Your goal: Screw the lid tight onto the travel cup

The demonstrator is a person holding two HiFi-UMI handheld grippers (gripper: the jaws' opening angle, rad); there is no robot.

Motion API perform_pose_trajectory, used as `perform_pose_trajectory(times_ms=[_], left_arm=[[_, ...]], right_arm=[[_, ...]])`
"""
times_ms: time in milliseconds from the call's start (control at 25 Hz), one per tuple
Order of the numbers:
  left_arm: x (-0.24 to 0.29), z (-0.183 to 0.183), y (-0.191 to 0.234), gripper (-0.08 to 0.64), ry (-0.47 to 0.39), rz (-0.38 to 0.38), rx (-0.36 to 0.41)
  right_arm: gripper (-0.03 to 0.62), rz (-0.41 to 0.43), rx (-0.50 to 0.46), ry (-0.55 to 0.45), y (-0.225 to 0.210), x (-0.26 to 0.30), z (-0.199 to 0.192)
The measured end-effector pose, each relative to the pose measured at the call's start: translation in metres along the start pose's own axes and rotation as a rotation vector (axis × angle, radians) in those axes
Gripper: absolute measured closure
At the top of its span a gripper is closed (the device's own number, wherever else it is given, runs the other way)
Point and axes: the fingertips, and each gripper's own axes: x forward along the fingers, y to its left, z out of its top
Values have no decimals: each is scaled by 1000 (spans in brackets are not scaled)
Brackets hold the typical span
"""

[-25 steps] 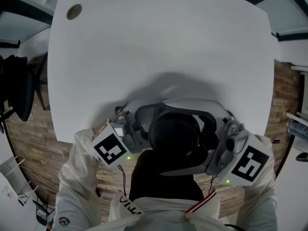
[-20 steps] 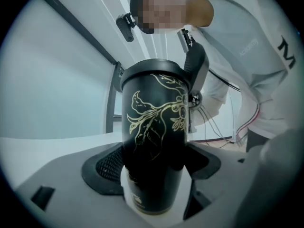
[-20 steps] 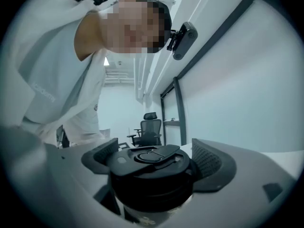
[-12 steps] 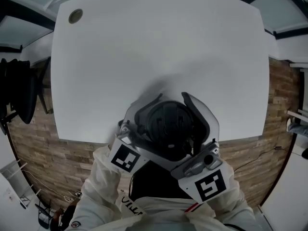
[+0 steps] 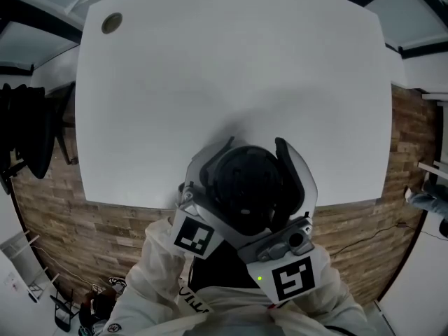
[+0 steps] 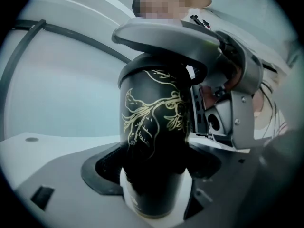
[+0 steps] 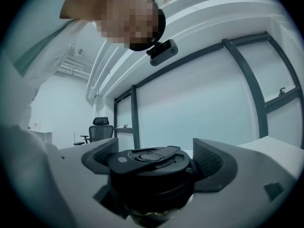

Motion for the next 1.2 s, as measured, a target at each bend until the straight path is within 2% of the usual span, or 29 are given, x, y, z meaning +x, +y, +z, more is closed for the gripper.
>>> perform_pose_trajectory(times_ms=[120,160,240,440,520,640,800,920,1080,1200], left_arm=[[1,10,2,173,-82,-45,-25],[1,7,2,173,-64,-80,-14],[2,0,2,173,-11,-167,27],[1,-1,0,173,-19,-352,49],[1,-1,0,173,-16,-415,47],[3,2,0,173,-25,-500,38],[4,7,1,173,-60,-572,5],[5,6,2,173,-53,-585,-3],[6,5,-2,173,-53,-543,9],[4,3,-1,173,-55,-466,24]], right_arm=[[126,145,106,-12,0,-4,9],[126,205,119,-19,0,-5,14],[126,334,86,-11,3,-9,19],[124,680,-14,101,15,-13,6],[124,783,-54,150,16,-11,-4],[124,894,-102,196,17,-7,-14],[126,975,-103,197,20,2,-15],[126,985,-84,186,19,5,-15],[126,940,-74,148,19,2,-14],[126,868,-85,126,24,2,-14]])
